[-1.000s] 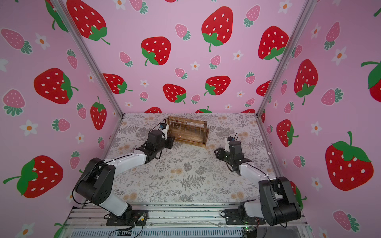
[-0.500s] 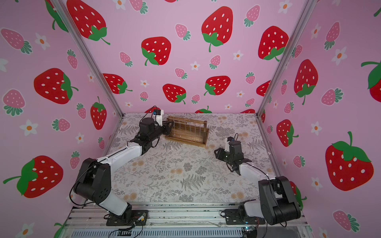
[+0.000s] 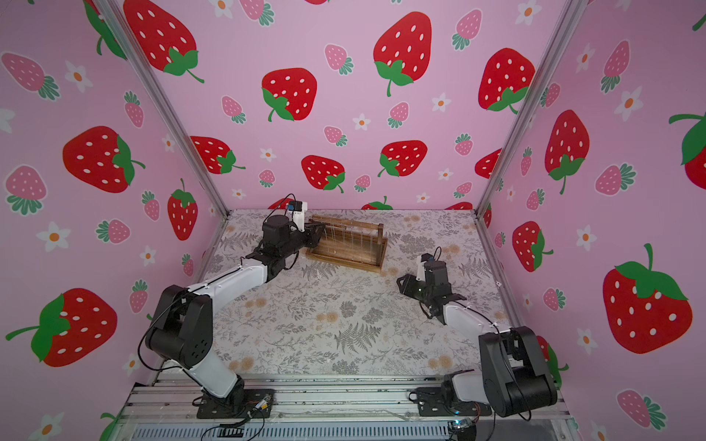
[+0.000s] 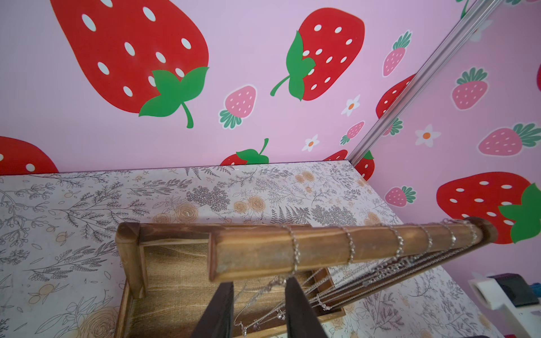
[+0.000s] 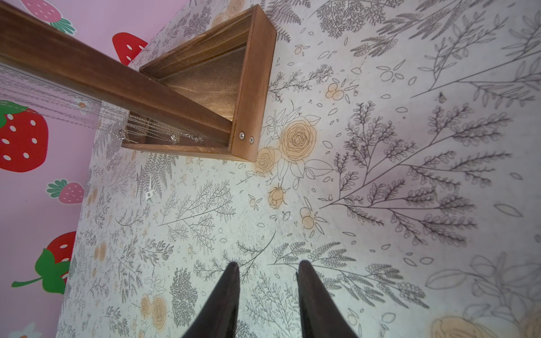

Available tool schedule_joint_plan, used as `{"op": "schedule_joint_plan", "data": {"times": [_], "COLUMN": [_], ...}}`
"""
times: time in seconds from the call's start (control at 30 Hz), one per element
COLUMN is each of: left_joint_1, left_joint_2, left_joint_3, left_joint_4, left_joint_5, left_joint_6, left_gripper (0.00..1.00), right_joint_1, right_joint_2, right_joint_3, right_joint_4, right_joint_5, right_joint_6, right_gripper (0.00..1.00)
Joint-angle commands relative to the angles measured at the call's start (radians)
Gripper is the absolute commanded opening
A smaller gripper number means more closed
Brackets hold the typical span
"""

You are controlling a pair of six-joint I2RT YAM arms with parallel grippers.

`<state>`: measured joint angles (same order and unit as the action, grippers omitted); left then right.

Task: Take the necklace off the jewelry display stand
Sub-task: Take off the necklace from the stand.

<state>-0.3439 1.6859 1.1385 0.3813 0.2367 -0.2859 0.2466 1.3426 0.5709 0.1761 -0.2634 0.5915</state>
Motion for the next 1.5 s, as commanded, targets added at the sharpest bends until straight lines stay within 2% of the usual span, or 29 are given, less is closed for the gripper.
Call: {"op": "schedule_joint_plan", "data": {"times": [0.0, 0.23, 0.5, 0.57, 0.6, 0.63, 0.83, 1.07, 1.2, 1.3, 1.47], "left_joint_1": [0.003, 0.001, 0.000, 0.000, 0.000, 0.001, 0.001, 0.000, 0.002, 0.002, 0.001], "left_joint_2": [0.013, 0.026, 0.020, 0.017, 0.013, 0.010, -0.026, -0.065, -0.093, -0.114, -0.151], "left_joint_3": [0.049, 0.058, 0.054, 0.054, 0.053, 0.052, 0.062, 0.148, 0.155, 0.151, 0.143], "left_joint_4": [0.000, -0.001, -0.004, -0.010, -0.014, -0.017, -0.098, -0.319, -0.340, -0.341, -0.394], "left_joint_5": [0.027, 0.034, 0.037, 0.034, 0.034, 0.034, -0.026, -0.245, -0.340, -0.347, -0.274], "left_joint_6": [-0.009, -0.018, -0.016, -0.013, -0.010, -0.007, 0.022, 0.046, 0.061, 0.074, 0.078], "left_gripper": [0.31, 0.26, 0.08, 0.07, 0.01, 0.00, 0.00, 0.00, 0.00, 0.00, 0.00], "right_joint_1": [0.003, 0.003, 0.003, 0.003, 0.003, 0.003, 0.003, 0.003, 0.003, 0.003, 0.003], "right_joint_2": [0.000, 0.000, -0.002, -0.002, -0.004, -0.004, -0.013, -0.016, -0.013, -0.014, -0.022], "right_joint_3": [0.020, 0.020, 0.018, 0.020, 0.020, 0.020, 0.018, 0.017, 0.017, 0.017, 0.017], "right_joint_4": [0.002, 0.002, 0.000, 0.000, 0.000, -0.001, -0.003, -0.003, -0.003, -0.003, -0.004], "right_joint_5": [-0.009, -0.009, -0.008, -0.011, -0.010, -0.008, -0.007, -0.011, -0.011, -0.010, -0.011], "right_joint_6": [0.007, 0.006, 0.007, 0.006, 0.005, 0.005, 0.006, 0.007, 0.005, 0.005, 0.001], "right_gripper": [0.35, 0.35, 0.35, 0.35, 0.35, 0.35, 0.35, 0.35, 0.35, 0.35, 0.35]}}
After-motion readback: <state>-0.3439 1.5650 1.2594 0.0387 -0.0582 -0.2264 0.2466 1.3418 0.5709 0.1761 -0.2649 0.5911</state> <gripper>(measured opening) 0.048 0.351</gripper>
